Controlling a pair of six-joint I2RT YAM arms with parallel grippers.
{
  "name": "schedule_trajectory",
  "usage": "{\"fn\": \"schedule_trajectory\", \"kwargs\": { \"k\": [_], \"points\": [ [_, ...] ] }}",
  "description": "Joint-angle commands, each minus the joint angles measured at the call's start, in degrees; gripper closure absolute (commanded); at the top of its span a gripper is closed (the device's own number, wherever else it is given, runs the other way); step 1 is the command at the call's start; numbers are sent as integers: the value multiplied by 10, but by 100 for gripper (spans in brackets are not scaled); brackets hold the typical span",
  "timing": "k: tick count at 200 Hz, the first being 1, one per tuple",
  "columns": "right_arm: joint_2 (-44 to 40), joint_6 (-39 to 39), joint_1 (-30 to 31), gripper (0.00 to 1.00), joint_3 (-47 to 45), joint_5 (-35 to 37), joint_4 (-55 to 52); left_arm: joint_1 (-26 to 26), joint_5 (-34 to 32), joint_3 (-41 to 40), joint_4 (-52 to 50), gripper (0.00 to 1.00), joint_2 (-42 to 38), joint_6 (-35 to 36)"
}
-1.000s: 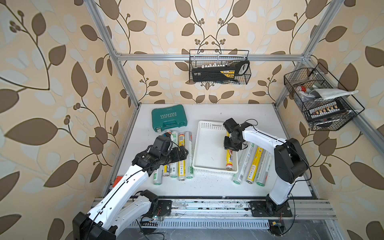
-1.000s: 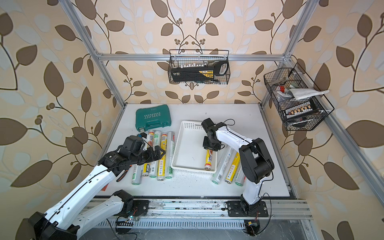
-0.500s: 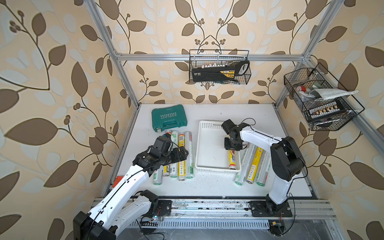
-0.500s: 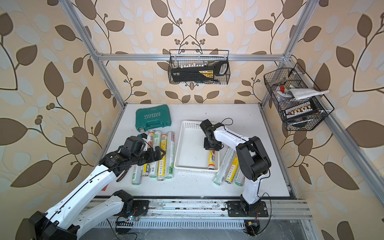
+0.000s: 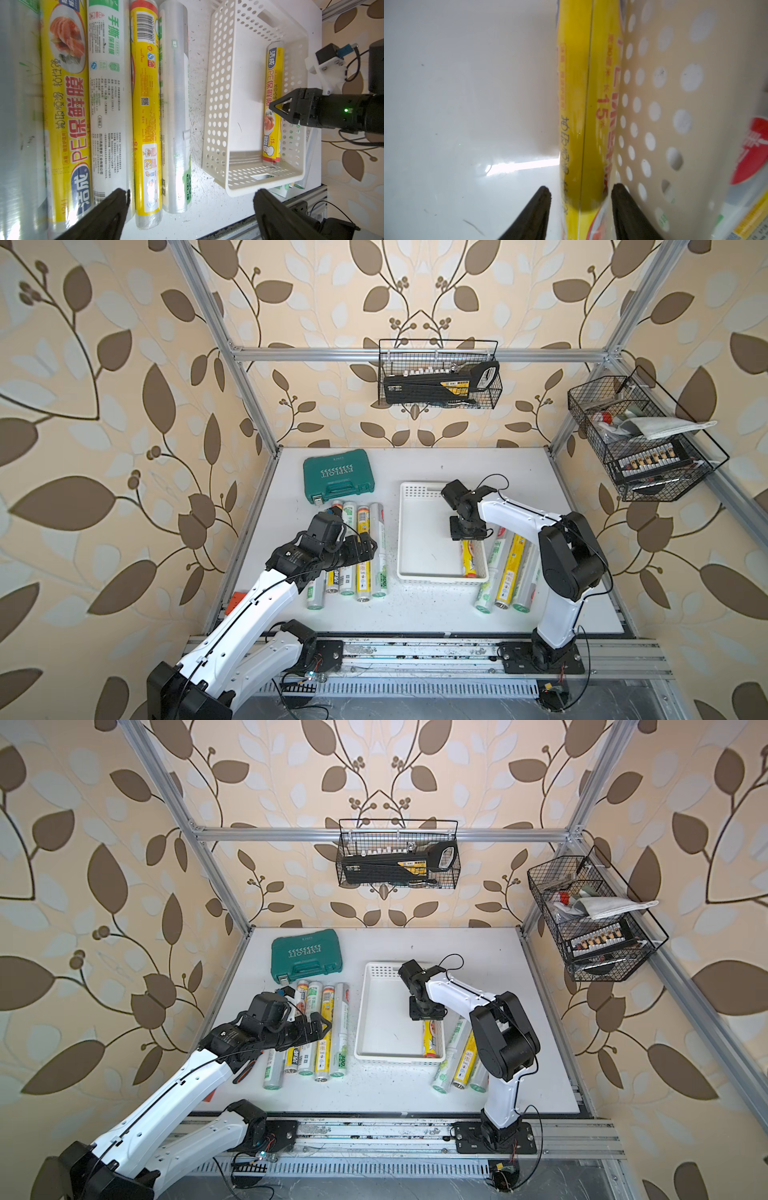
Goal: Put the plastic wrap into the basket
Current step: Place the plastic wrap in the basket, then pick up the plastic wrap from the center of the board.
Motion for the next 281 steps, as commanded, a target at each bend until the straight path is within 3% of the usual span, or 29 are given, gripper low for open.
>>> {"fn": "schedule_trajectory", "kwargs": {
  "k": [1,34,104,172,281],
  "points": [
    [7,-5,2,51,23,14,-20,-5,1,-1,2,1,-11,-3],
    [-29,-5,2,51,26,-15,-30,-5,2,0,2,1,-10,-4],
    [-158,-33,1,47,-20,-153,16,-5,-45,44,-33,1,0,0],
    [-257,-50,0,45,-104,-155,50,-43,-120,81,-31,1,64,-19],
    [-337,-62,-16,45,-172,-180,103,-127,-180,131,10,4,270,-42]
  ]
}}
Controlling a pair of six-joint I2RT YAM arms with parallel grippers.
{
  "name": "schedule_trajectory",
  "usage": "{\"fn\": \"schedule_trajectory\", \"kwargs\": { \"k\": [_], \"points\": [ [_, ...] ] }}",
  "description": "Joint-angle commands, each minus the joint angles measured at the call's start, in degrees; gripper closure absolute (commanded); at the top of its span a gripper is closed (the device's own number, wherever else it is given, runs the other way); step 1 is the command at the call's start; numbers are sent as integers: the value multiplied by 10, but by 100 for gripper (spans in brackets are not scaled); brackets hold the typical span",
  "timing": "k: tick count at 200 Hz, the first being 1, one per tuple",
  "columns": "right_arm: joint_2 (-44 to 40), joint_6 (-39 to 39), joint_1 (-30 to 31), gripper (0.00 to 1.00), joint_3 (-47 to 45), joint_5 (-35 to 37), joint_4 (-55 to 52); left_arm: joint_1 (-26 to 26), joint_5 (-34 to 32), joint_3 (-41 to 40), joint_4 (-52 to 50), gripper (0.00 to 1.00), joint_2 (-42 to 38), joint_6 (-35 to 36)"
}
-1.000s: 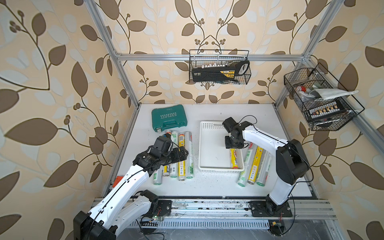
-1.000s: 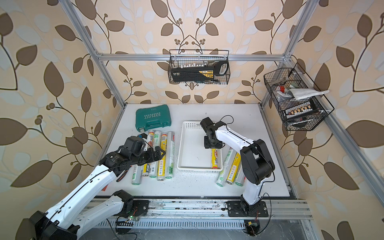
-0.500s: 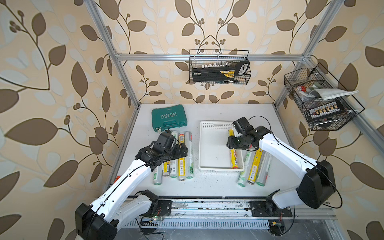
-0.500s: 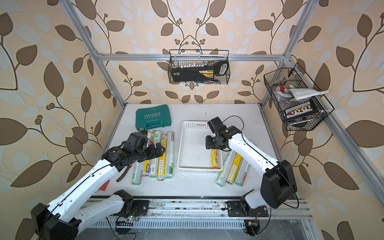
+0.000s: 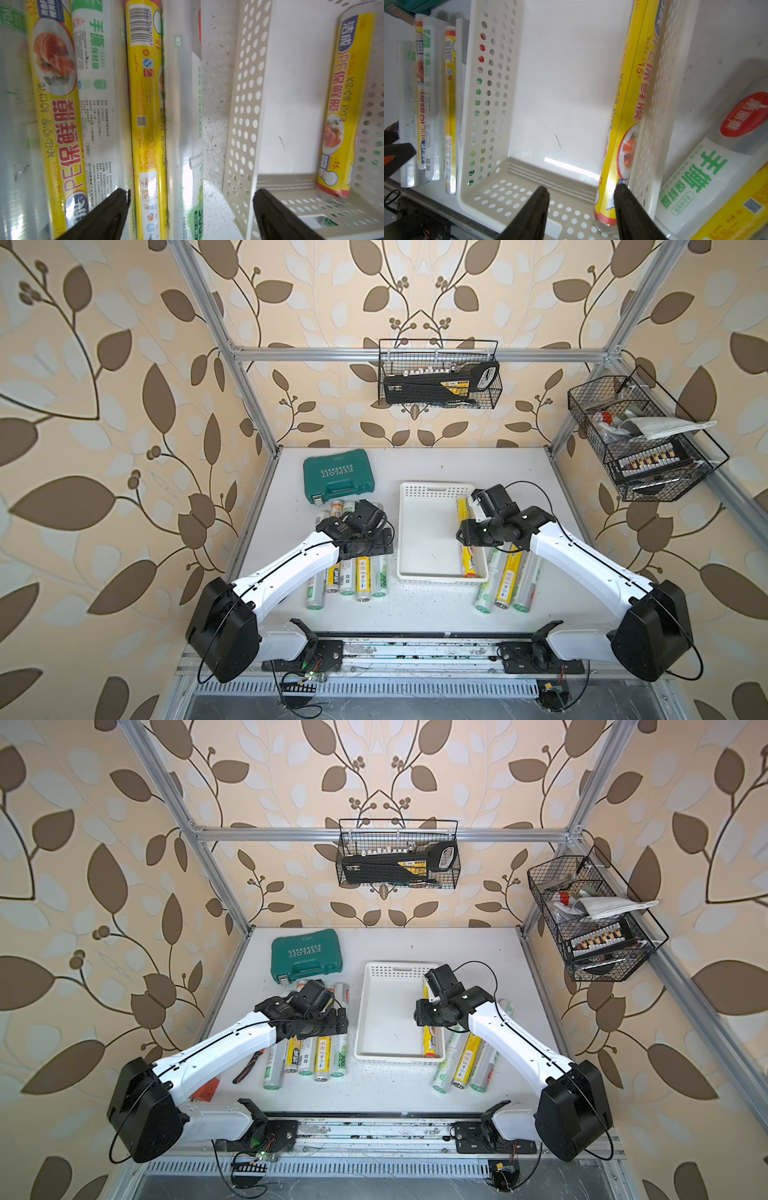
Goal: Put the plastic wrap into the basket
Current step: Pick up the plastic wrap from the center of the board.
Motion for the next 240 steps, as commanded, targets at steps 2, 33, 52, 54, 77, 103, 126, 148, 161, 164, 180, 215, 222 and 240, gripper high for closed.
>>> {"fn": "schedule_trajectory", "kwargs": {
  "k": [2,33,52,54,77,103,126,148,161,164,180,215,222,240],
  "points": [
    [-32,-11,-4,45,-9,-8,13,-13,-28,24,17,4,33,-18],
    [-49,-19,-16,44,-16,-23,9,-22,-39,25,24,12,61,-27],
    [-58,-22,-27,44,-21,-25,5,-22,-49,28,25,14,97,-30],
    [-60,-23,-28,44,-22,-26,6,-22,-50,28,24,14,98,-31],
    [-72,-28,-42,44,-27,-38,5,-23,-53,24,33,17,114,-35],
    [-90,-30,-51,44,-34,-30,8,-23,-51,30,37,25,135,-35],
    [-106,-31,-62,43,-45,-30,17,-23,-50,39,39,32,151,-33],
    [-112,-36,-74,43,-47,-34,14,-22,-51,45,39,35,163,-32],
    [-116,-35,-80,43,-47,-31,8,-23,-51,48,38,37,170,-33],
    [-117,-35,-81,43,-46,-29,7,-23,-51,48,39,37,171,-32],
    [-126,-33,-87,43,-54,-29,11,-24,-48,50,41,38,179,-35],
    [-136,-31,-92,42,-60,-35,17,-27,-45,56,44,38,198,-37],
    [-136,-31,-93,42,-60,-35,16,-27,-45,57,44,38,202,-38],
    [-136,-32,-96,42,-60,-34,16,-27,-43,66,43,39,214,-37]
  ]
}}
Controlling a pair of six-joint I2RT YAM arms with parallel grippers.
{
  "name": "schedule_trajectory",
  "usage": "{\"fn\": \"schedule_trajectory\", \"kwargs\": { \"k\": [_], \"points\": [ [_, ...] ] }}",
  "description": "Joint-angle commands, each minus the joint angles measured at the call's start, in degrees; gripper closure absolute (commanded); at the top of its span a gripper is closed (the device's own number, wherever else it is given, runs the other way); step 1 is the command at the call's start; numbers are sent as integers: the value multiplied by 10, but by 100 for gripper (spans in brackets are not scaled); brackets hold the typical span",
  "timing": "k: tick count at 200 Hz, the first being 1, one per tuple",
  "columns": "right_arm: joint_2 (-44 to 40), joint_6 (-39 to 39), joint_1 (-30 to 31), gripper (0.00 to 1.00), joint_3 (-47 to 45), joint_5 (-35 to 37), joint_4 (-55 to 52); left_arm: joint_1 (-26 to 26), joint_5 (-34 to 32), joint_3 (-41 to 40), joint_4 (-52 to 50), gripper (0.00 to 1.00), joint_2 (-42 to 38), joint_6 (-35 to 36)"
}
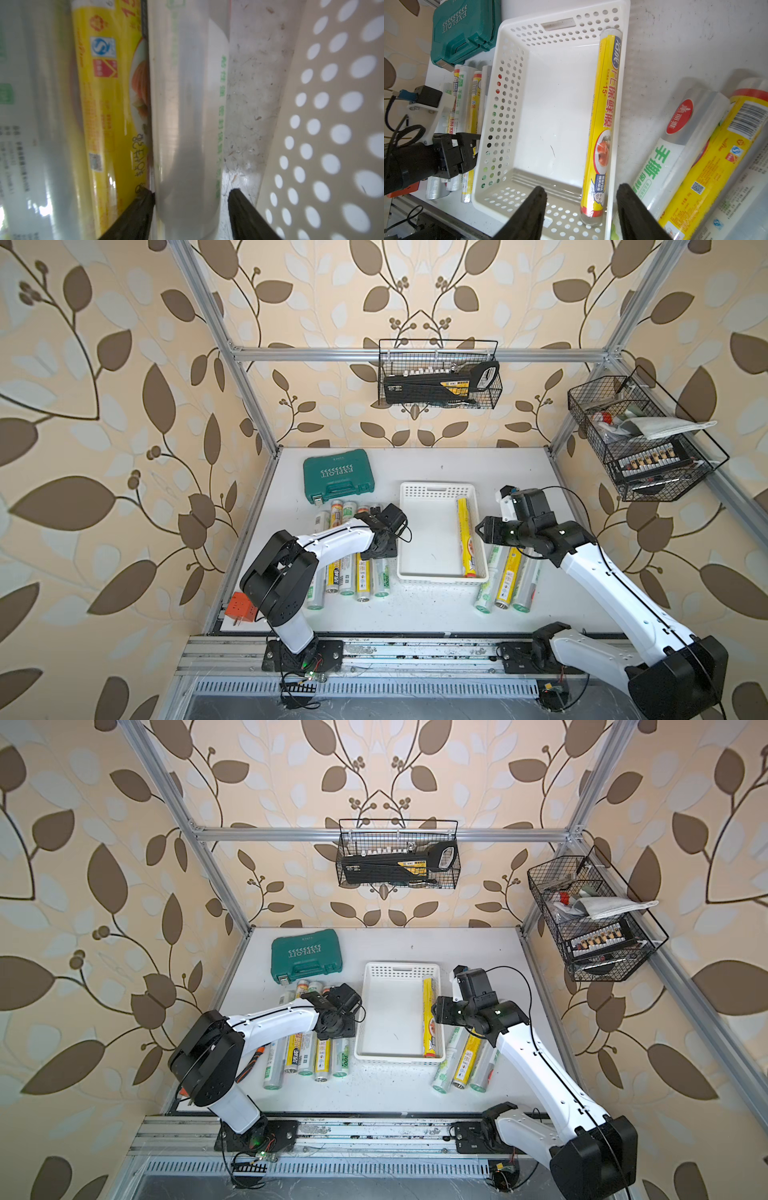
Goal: Put the plastic wrap into the basket
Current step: Pick up the plastic wrap from the center of the board.
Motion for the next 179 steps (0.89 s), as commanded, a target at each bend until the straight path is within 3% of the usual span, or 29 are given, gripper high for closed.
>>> {"fn": "schedule_trajectory", "kwargs": {
  "k": [1,98,125,148,179],
  "points": [
    [-6,-7,-4,42,-8,-7,3,-7,2,25,3,39,17,-4],
    [-6,-8,-14,42,-13,-26,2,-8,-10,43,11,41,57,-9],
    [-4,-8,-16,41,-12,-25,1,-8,-9,37,17,47,60,-12],
    [-5,-8,-19,42,-12,-23,-1,-8,-16,42,3,61,48,-12],
    [-6,-7,-27,42,-14,-19,-3,-8,-33,56,-36,63,9,-10]
  ]
}}
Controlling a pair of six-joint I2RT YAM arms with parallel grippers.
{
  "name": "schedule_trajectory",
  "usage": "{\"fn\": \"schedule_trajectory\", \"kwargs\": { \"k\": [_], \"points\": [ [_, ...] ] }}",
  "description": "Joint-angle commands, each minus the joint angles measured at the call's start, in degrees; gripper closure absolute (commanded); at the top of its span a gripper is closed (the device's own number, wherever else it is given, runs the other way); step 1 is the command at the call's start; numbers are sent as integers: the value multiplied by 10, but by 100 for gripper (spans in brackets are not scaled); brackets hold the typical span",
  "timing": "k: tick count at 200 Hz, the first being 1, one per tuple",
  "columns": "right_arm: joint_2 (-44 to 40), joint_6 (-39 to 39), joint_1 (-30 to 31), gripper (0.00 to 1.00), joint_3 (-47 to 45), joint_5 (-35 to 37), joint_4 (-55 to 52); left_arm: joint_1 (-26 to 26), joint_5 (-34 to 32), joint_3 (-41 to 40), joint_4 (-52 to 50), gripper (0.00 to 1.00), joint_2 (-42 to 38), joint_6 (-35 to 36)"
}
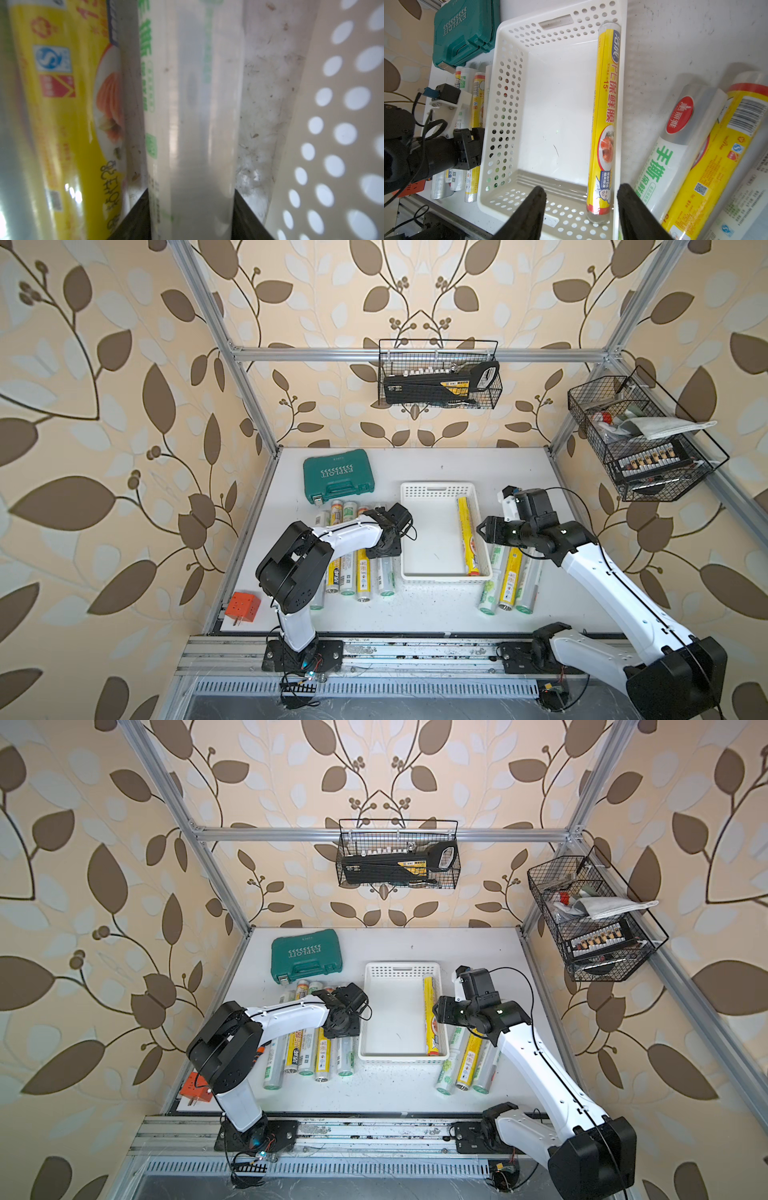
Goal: Put the plastic wrap into the basket
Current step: Pick up the plastic wrap from the center of the board.
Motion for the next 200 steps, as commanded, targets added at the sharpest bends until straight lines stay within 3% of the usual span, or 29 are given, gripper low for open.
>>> {"fn": "schedule_trajectory", "kwargs": {
  "k": [1,80,136,200],
  "points": [
    [-6,-5,-7,42,-10,-1,-3,-5,-31,27,-45,63,-47,-4],
    [-15,-1,-70,42,-24,-25,-8,-29,-84,187,-225,63,-117,-17],
    [5,-10,-95,41,-21,-53,-20,-65,-44,344,-254,65,-39,-1],
    [7,-7,-102,41,-30,-61,-11,-105,-14,433,-217,67,46,-37]
  ]
}}
